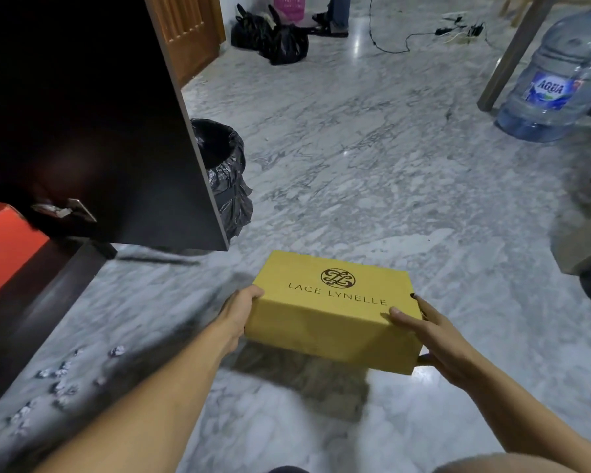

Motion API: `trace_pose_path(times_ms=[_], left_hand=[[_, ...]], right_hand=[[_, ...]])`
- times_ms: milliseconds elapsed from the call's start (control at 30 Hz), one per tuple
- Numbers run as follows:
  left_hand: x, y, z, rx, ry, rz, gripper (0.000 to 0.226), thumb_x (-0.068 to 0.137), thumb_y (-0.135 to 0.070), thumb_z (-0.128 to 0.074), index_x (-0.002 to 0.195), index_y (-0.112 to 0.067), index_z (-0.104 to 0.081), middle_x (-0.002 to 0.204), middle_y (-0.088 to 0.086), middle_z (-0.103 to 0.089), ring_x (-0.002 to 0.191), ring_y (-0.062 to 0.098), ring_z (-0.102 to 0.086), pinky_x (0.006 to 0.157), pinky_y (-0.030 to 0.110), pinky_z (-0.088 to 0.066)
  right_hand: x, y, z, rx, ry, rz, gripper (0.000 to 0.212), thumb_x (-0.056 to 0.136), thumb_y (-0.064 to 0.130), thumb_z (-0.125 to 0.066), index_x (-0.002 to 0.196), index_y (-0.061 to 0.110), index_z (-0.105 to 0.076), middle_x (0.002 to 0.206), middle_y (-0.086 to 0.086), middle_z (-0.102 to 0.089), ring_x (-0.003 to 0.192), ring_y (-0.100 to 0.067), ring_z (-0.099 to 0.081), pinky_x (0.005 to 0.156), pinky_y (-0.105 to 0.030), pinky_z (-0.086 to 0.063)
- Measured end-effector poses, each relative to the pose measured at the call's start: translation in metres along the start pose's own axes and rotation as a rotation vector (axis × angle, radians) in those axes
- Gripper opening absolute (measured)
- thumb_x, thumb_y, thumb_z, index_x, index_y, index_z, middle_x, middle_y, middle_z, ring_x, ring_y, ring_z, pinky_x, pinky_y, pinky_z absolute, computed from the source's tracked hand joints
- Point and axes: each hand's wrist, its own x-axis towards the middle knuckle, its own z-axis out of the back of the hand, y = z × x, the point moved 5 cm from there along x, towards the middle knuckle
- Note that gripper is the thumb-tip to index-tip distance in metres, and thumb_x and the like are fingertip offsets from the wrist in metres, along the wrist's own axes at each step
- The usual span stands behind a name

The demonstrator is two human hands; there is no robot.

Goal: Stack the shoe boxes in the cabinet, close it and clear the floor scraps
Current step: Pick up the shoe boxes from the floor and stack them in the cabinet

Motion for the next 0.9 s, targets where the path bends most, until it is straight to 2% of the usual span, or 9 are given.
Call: trace_pose_path(times_ms=[133, 233, 367, 433, 533, 600, 667, 767, 900], left_hand=[[-0.019, -0.024, 0.010, -0.022, 0.056, -0.117, 0.013, 0.088, -0.025, -0.062, 0.099, -0.020, -0.066, 0.089, -0.003, -0.070, 0.080, 0.015, -0.062, 0.077, 0.031, -0.046], [-0.052, -0.058, 0.022, 0.060, 0.104, -0.267, 0.028, 0.078, -0.018, -0.078, 0.103, -0.023, -0.067, 0.094, -0.006, -0.075, 0.079, 0.008, -0.068, 0.062, 0.021, -0.051], [-0.103, -0.107, 0.053, 0.198, 0.040, -0.455, 0.048, 0.067, -0.011, -0.087, 0.109, -0.024, -0.068, 0.101, -0.001, -0.074, 0.096, 0.016, -0.068, 0.071, 0.025, -0.053], [-0.129, -0.130, 0.073, 0.223, -0.001, -0.516, 0.049, 0.064, -0.014, -0.088, 0.108, -0.025, -0.069, 0.102, -0.001, -0.074, 0.100, 0.018, -0.067, 0.079, 0.031, -0.055], [-0.175, -0.163, 0.105, 0.240, -0.056, -0.621, 0.046, 0.062, -0.013, -0.089, 0.102, -0.026, -0.071, 0.099, -0.002, -0.075, 0.101, 0.019, -0.067, 0.090, 0.040, -0.054], [-0.206, -0.181, 0.129, 0.257, -0.105, -0.670, 0.047, 0.060, -0.016, -0.090, 0.102, -0.024, -0.072, 0.098, -0.003, -0.076, 0.100, 0.019, -0.068, 0.093, 0.043, -0.053], [-0.239, -0.196, 0.155, 0.277, -0.152, -0.696, 0.054, 0.053, -0.022, -0.092, 0.104, -0.023, -0.073, 0.097, -0.003, -0.076, 0.100, 0.019, -0.068, 0.091, 0.044, -0.054], [-0.286, -0.214, 0.193, 0.296, -0.235, -0.735, 0.061, 0.047, -0.028, -0.090, 0.105, -0.019, -0.072, 0.096, -0.001, -0.076, 0.097, 0.017, -0.068, 0.082, 0.036, -0.055], [-0.341, -0.231, 0.242, 0.273, -0.339, -0.755, 0.048, 0.065, -0.018, -0.087, 0.109, -0.018, -0.069, 0.103, 0.000, -0.073, 0.092, 0.012, -0.063, 0.061, 0.024, -0.041]], right_hand=[[-0.022, 0.049, -0.001, -0.139, 0.065, 0.175, 0.053, 0.071, 0.018, -0.085, 0.103, 0.047, -0.054, 0.103, 0.007, -0.070, 0.094, -0.019, -0.068, 0.079, -0.056, -0.057], [-0.042, 0.089, -0.001, -0.189, 0.046, 0.302, 0.059, 0.067, 0.008, -0.083, 0.099, 0.046, -0.052, 0.090, 0.015, -0.070, 0.081, -0.008, -0.068, 0.079, -0.056, -0.054], [-0.073, 0.140, -0.011, -0.170, 0.007, 0.403, 0.097, 0.051, 0.023, -0.090, 0.134, 0.040, -0.043, 0.110, 0.010, -0.062, 0.091, -0.017, -0.067, 0.072, -0.054, -0.058], [-0.088, 0.165, -0.020, -0.168, 0.033, 0.459, 0.110, 0.047, 0.026, -0.089, 0.143, 0.035, -0.037, 0.113, 0.008, -0.061, 0.092, -0.017, -0.067, 0.064, -0.046, -0.060], [-0.114, 0.204, -0.036, -0.168, 0.062, 0.558, 0.108, 0.044, 0.029, -0.092, 0.139, 0.034, -0.040, 0.113, 0.004, -0.062, 0.086, -0.015, -0.069, 0.059, -0.042, -0.060], [-0.129, 0.230, -0.048, -0.197, 0.082, 0.620, 0.104, 0.044, 0.029, -0.095, 0.134, 0.032, -0.043, 0.111, 0.004, -0.064, 0.083, -0.014, -0.070, 0.062, -0.049, -0.060], [-0.144, 0.254, -0.064, -0.222, 0.130, 0.671, 0.096, 0.052, 0.014, -0.092, 0.134, 0.028, -0.045, 0.109, 0.001, -0.066, 0.085, -0.017, -0.070, 0.066, -0.055, -0.059], [-0.164, 0.288, -0.093, -0.263, 0.202, 0.745, 0.089, 0.056, 0.006, -0.089, 0.133, 0.027, -0.049, 0.110, -0.001, -0.066, 0.088, -0.020, -0.070, 0.064, -0.052, -0.060], [-0.192, 0.332, -0.143, -0.290, 0.291, 0.863, 0.070, 0.062, 0.011, -0.087, 0.120, 0.036, -0.056, 0.103, 0.000, -0.070, 0.086, -0.017, -0.071, 0.060, -0.045, -0.060]])
